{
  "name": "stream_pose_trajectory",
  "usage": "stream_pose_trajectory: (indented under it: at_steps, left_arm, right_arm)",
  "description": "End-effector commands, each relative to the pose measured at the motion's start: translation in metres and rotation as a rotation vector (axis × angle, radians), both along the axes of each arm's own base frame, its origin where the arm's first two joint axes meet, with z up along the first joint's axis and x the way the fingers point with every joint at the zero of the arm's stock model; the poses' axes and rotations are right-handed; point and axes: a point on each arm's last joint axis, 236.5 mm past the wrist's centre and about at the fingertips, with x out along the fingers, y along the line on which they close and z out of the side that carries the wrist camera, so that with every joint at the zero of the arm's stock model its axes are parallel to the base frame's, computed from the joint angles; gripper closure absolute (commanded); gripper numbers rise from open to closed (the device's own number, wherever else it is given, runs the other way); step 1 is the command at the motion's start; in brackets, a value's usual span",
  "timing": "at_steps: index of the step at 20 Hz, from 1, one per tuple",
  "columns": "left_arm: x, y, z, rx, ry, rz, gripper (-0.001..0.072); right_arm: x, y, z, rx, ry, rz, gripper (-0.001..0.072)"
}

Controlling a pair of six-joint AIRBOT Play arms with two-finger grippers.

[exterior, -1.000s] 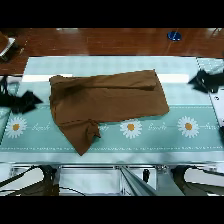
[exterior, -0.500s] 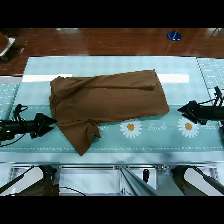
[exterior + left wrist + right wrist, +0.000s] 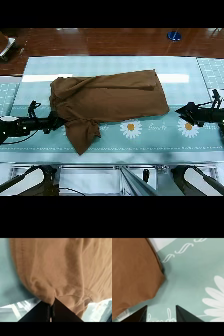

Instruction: Fold the shirts.

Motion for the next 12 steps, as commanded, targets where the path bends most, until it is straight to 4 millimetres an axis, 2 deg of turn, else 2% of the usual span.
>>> stream_pose_trajectory:
  at_steps: [1, 4, 8, 10, 11, 12]
  left_arm:
    - [0.008, -0.001, 0.000, 0.014, -0.021, 0.005, 0.0692]
    - [0.007, -0.002, 0.001, 0.010, -0.020, 0.001, 0.0692]
    - [0.006, -0.004, 0.002, 0.001, -0.016, -0.006, 0.0692]
    - [0.006, -0.004, 0.002, 0.000, -0.016, -0.006, 0.0692]
    - [0.006, -0.004, 0.002, 0.000, -0.016, -0.006, 0.0692]
    - [0.006, -0.004, 0.002, 0.000, -0.016, -0.006, 0.0692]
  right_arm:
    - [-0.005, 0.005, -0.016, 0.047, 0.067, -0.013, 0.0299]
    - [-0.005, 0.029, -0.041, 0.085, 0.137, 0.048, 0.0300]
    - [0.045, 0.039, -0.047, 0.076, 0.080, 0.033, 0.0299]
    - [0.061, 0.044, -0.052, 0.085, 0.104, 0.041, 0.0300]
    - [0.067, 0.051, -0.056, 0.088, 0.113, 0.056, 0.0312]
    - [0.073, 0.060, -0.057, 0.092, 0.114, 0.080, 0.0354]
